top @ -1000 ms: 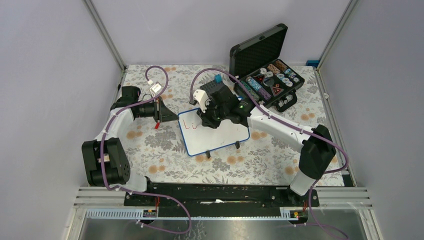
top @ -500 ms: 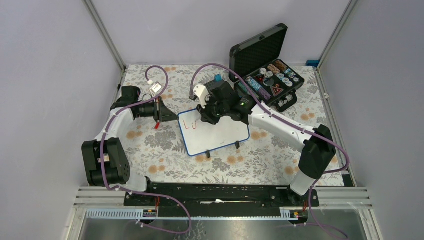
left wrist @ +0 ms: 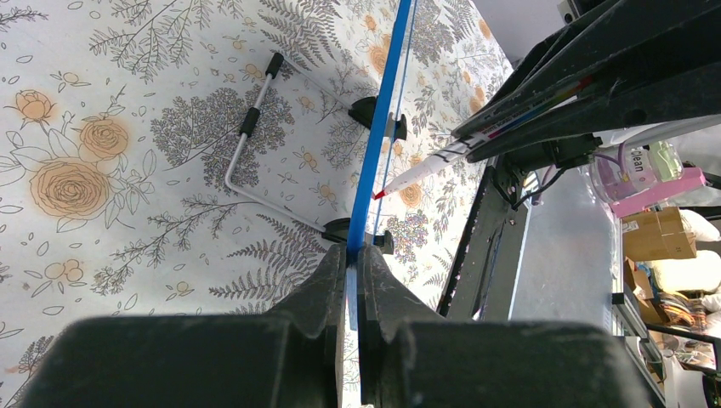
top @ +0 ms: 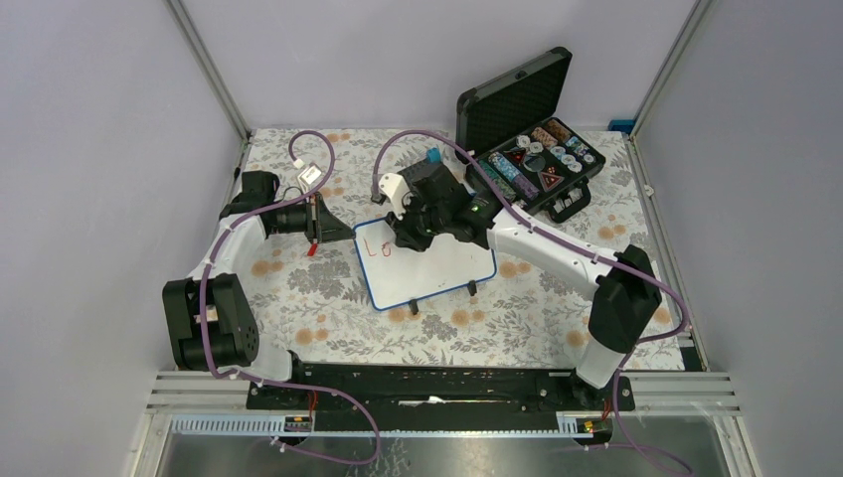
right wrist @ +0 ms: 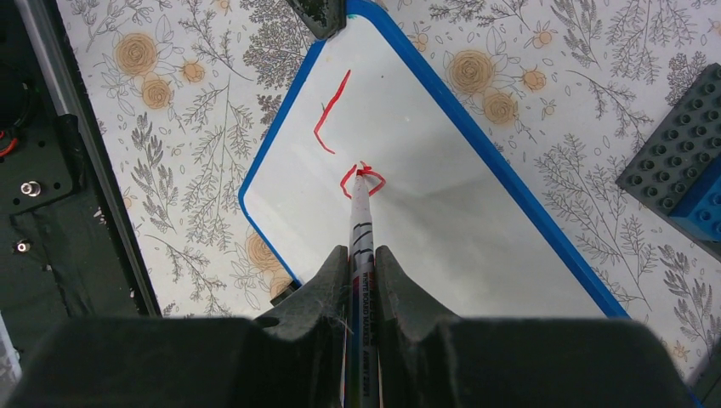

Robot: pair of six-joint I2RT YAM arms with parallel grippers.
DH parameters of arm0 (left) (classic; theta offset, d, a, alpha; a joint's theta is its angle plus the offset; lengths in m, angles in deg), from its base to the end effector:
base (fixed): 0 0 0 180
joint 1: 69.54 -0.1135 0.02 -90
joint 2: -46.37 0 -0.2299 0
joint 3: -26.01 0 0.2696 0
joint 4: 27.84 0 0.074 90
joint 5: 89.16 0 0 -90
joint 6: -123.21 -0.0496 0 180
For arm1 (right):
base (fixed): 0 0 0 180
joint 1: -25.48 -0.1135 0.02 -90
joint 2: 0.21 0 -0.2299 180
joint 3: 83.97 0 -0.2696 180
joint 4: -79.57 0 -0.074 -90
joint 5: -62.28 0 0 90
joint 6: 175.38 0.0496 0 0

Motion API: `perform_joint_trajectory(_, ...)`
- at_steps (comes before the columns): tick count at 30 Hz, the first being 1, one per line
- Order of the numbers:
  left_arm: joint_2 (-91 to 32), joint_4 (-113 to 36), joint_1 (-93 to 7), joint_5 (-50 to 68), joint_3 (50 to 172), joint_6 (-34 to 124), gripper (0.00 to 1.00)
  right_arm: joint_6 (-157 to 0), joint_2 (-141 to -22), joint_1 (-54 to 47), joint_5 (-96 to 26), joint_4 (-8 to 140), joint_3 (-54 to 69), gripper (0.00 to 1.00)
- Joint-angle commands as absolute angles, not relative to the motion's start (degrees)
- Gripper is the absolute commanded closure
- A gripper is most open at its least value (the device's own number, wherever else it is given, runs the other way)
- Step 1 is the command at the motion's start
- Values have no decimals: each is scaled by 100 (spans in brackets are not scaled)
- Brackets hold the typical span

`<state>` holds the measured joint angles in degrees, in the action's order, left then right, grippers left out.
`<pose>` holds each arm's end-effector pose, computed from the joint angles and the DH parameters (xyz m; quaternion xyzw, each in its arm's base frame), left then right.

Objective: Write a sentence on the whiteboard

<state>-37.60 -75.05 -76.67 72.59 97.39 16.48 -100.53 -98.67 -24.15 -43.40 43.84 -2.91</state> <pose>0.3075 -0.0090 0.2060 0.2176 0.7668 -0.5099 0.3235 0.2637 0.3308 0.2729 -0.5242 0.7093 0.2507 0.3991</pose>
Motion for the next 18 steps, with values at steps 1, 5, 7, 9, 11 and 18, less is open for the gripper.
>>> perform_joint_trajectory(1,-3552,-7421,-7645,7469,9804,1566,100,-10027,-9944,-2471,-4293,4498,-488,100)
perform_joint_trajectory(5,-3548,-7419,-7648,7463,9810,1563,100,-10025,-9945,-2488,-4309,4496,-480,100)
perform_joint_trajectory(7,-3544,-7425,-7645,7459,9810,1563,100,-10007,-9904,-2488,-4346,4491,-471,100)
perform_joint_trajectory(9,-3525,-7417,-7645,7443,9808,1563,94,-9989,-9827,-2489,-4427,4480,-454,100)
perform_joint_trajectory(11,-3472,-7419,-7653,7431,9802,1577,82,-9990,-9718,-2490,-4548,4437,-432,100)
perform_joint_trajectory(18,-3280,-7416,-7774,7585,9789,1634,58,-9865,-9122,-2369,-4979,4350,-192,100)
